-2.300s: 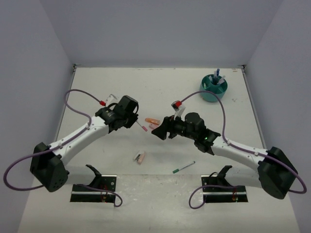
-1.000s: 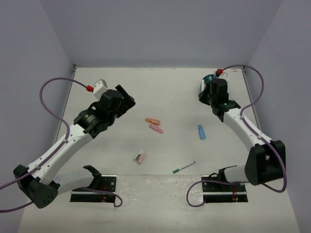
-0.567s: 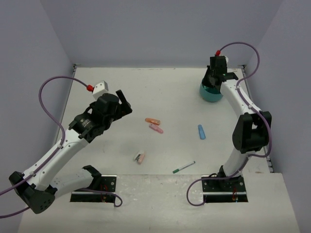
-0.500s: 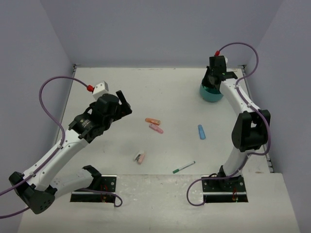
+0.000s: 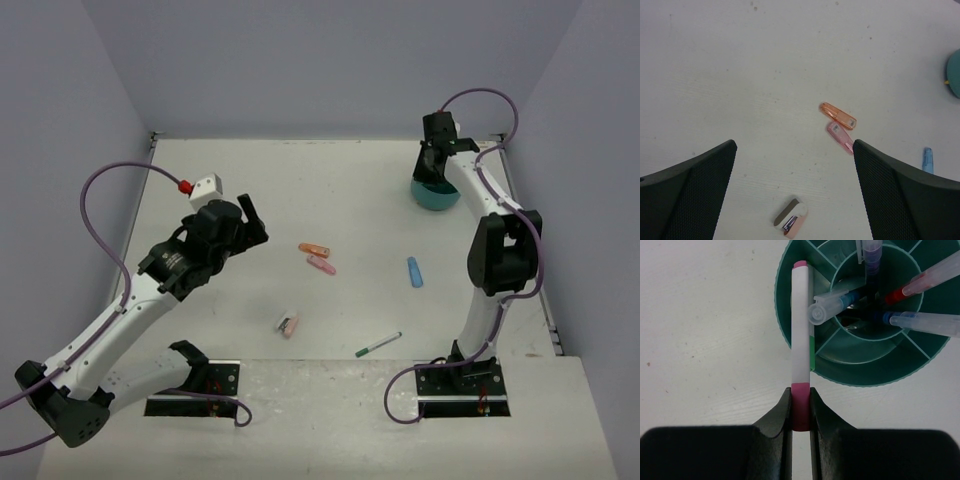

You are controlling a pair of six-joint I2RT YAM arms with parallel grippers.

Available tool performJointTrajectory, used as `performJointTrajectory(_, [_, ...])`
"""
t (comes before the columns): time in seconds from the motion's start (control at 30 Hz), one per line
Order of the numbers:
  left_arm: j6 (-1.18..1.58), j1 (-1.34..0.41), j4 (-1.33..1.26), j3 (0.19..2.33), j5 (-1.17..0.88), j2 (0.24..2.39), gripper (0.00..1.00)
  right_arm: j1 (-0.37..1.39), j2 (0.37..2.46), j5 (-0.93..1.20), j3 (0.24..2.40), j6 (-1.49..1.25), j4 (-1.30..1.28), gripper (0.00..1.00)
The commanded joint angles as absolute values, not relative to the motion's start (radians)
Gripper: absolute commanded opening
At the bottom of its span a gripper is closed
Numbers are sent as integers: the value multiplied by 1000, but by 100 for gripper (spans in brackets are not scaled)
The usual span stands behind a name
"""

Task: Sort the stationery into containers
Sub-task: Place the pen in the storage box.

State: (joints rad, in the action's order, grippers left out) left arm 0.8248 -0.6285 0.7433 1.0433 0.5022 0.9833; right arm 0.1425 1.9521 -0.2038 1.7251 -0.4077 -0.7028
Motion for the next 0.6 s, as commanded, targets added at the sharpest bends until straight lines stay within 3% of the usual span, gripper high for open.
performJointTrajectory(0.0, [792, -623, 737, 1034, 512, 972, 100, 135, 1967, -216, 1783, -397, -737, 1])
performJointTrajectory(0.1, [790, -623, 732, 1024, 517, 968, 100, 135, 1979, -218, 1787, -396, -739, 2])
performJointTrajectory(0.23, [784, -623, 729, 1018, 510, 971, 100, 135, 1998, -220, 1802, -392, -746, 17])
performJointTrajectory(0.4, [776, -623, 728, 1014, 506, 971, 100, 137, 2010, -200, 1839, -383, -778, 50])
performJointTrajectory(0.57, [764, -623, 698, 1002, 476, 983, 100, 147, 1960, -154, 1844, -362, -782, 54])
